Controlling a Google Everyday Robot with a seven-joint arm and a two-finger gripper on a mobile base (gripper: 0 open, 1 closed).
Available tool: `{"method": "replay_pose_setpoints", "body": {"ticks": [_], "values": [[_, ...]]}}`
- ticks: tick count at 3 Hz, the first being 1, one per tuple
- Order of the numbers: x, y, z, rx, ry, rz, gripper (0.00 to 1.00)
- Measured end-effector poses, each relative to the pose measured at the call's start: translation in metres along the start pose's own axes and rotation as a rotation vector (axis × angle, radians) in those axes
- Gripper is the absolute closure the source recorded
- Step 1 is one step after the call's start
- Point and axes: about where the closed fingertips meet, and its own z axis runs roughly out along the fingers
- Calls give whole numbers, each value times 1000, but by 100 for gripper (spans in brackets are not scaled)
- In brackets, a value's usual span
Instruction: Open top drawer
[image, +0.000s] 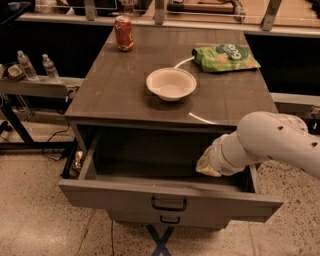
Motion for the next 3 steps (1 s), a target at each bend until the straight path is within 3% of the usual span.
{"method": "replay_pose_setpoints", "body": {"ticks": [1, 3], "values": [[17, 8, 17, -13, 17, 6, 100], [52, 42, 12, -52, 31, 36, 100]]}}
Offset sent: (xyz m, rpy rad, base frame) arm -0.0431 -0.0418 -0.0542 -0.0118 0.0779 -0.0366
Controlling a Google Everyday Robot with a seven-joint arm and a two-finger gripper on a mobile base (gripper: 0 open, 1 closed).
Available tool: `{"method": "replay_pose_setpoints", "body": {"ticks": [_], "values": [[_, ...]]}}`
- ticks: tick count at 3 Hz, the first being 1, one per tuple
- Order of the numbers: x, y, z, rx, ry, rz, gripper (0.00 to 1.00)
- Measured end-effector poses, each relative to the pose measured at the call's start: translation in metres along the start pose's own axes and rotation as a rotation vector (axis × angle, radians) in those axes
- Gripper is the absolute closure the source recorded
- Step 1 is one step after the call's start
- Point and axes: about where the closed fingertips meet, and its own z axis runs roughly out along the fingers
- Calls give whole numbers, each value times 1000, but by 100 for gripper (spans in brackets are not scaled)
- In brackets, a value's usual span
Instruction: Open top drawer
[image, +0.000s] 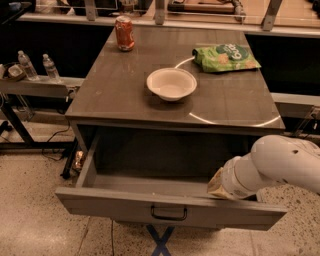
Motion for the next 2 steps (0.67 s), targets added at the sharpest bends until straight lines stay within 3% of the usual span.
{"method": "replay_pose_setpoints", "body": {"ticks": [1, 2], "values": [[0, 0, -1, 0, 0, 0, 100], [2, 30, -3, -49, -3, 2, 100]]}}
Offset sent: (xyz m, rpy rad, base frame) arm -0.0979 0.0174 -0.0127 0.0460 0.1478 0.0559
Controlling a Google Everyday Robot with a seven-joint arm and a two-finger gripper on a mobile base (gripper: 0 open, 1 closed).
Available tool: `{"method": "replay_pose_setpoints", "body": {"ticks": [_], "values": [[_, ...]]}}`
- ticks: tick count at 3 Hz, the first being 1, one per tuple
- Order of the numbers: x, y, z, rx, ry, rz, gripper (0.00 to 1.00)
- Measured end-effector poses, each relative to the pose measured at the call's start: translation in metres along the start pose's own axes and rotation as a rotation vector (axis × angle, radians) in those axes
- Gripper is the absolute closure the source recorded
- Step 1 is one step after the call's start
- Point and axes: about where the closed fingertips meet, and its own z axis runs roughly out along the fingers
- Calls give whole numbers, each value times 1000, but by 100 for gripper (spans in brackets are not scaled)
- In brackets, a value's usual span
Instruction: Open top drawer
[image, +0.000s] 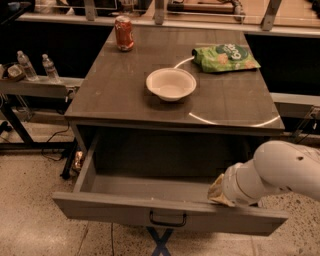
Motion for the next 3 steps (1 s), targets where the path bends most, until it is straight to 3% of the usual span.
{"method": "replay_pose_setpoints", "body": {"ticks": [1, 2, 3], "values": [[0, 10, -2, -20, 0, -1, 100], [0, 53, -18, -114, 5, -9, 100], [1, 68, -26, -150, 11, -16, 100]]}}
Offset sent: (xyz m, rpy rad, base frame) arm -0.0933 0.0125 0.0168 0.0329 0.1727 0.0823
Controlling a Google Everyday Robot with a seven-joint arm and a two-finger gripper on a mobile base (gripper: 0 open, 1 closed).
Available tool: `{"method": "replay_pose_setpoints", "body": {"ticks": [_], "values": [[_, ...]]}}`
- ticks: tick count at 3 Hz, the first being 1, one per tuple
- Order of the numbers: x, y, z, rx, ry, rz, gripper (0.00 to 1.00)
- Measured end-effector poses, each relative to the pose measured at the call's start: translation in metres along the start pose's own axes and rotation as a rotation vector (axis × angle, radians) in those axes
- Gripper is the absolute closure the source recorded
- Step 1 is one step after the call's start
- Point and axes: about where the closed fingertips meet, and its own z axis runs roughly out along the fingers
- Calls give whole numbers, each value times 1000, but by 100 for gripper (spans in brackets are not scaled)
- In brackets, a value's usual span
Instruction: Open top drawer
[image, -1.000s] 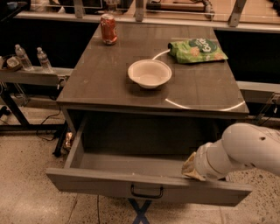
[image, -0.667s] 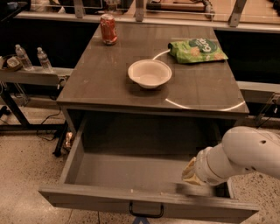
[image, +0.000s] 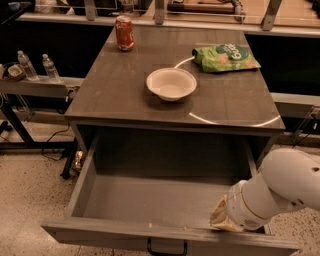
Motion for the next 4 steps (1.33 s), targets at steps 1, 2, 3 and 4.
{"method": "replay_pose_setpoints", "body": {"ticks": [1, 2, 3, 4], "values": [[-1, 6, -5, -16, 4, -13, 100], [-7, 2, -14, -4, -13, -25, 100], [-13, -18, -38, 35, -63, -21, 100], [-11, -55, -89, 152, -101, -13, 100]]}}
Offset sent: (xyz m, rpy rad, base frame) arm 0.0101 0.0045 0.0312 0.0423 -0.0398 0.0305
